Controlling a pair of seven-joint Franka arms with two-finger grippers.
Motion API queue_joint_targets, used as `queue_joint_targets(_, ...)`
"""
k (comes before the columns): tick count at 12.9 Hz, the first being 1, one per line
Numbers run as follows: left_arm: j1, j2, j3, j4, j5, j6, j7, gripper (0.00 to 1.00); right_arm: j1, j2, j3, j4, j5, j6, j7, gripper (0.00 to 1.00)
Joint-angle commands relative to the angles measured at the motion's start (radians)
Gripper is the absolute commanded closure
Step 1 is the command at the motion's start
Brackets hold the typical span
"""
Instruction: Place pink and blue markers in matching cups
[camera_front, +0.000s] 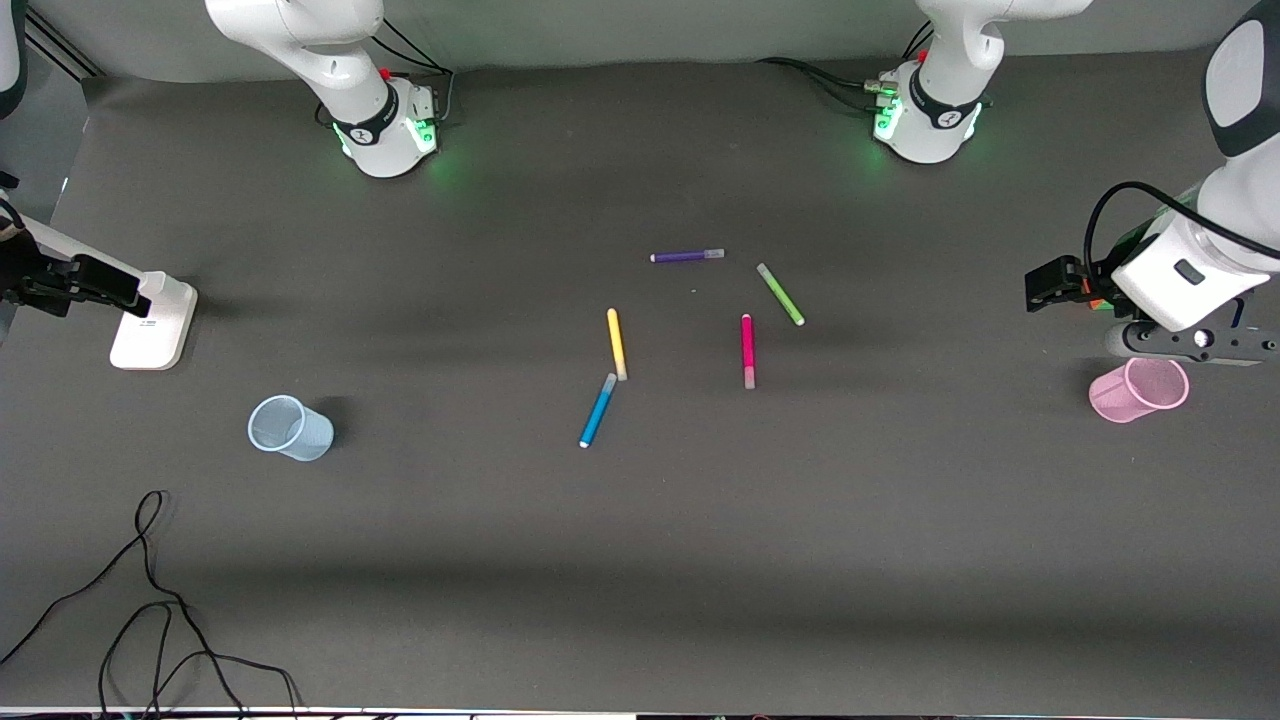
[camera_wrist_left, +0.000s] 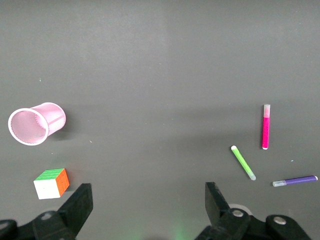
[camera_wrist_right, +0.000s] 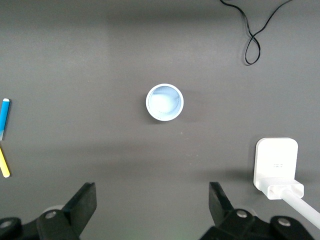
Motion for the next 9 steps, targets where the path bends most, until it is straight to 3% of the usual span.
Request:
queue_joint_targets(1,-0.003,-0.011,0.0,-0.005,0.011,-0.014,0.015,0.0,0.007,-0.013,-0.003,-0.002,-0.006,-0.011,0.005,0.0)
queue_joint_targets(6,-0.003,-0.011,0.0,-0.005,0.009,-0.014,0.015,0.0,0.012,-0.02,0.0,-0.012,-0.005,-0.012,0.021,0.0)
queue_joint_targets(9,-0.001,-0.011,0.0,-0.007,0.009,-0.014,0.015,0.0,0.101,-0.018,0.004,-0.016,0.015,-0.011,0.166,0.0)
